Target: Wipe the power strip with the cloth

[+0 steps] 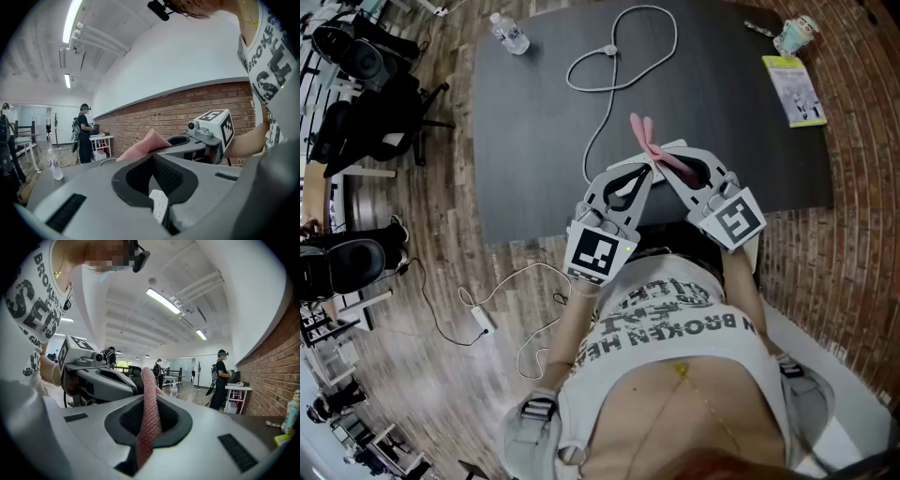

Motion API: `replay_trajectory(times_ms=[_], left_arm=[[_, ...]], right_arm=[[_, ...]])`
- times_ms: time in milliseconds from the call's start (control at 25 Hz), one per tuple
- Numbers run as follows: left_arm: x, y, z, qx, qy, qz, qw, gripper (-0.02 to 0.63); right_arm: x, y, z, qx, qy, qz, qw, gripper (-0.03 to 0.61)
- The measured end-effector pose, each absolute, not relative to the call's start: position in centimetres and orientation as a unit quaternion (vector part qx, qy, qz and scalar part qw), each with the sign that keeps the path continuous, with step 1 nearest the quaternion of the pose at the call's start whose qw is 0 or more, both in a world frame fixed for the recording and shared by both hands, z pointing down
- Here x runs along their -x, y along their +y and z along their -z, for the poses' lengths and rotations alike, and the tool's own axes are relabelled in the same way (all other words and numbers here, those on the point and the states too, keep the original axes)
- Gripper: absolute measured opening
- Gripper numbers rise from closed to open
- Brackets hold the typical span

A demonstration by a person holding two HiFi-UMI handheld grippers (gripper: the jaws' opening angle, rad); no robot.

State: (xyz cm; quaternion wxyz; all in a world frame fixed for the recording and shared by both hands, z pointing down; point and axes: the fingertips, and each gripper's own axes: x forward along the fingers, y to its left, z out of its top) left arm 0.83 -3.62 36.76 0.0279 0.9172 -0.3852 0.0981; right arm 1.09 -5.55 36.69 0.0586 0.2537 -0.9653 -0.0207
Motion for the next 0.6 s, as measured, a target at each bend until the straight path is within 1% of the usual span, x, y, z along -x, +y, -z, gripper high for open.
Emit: replay_trajectory(times_ms=[600], left_arm=[[-0.75,-3.67,-36.14,-0.919,-0.381,-0.096,0.022,0.008]], right_arm=[[-1.58,-5.62,-36.27,-0.259,-0.963,0.026,0.066,0.015]])
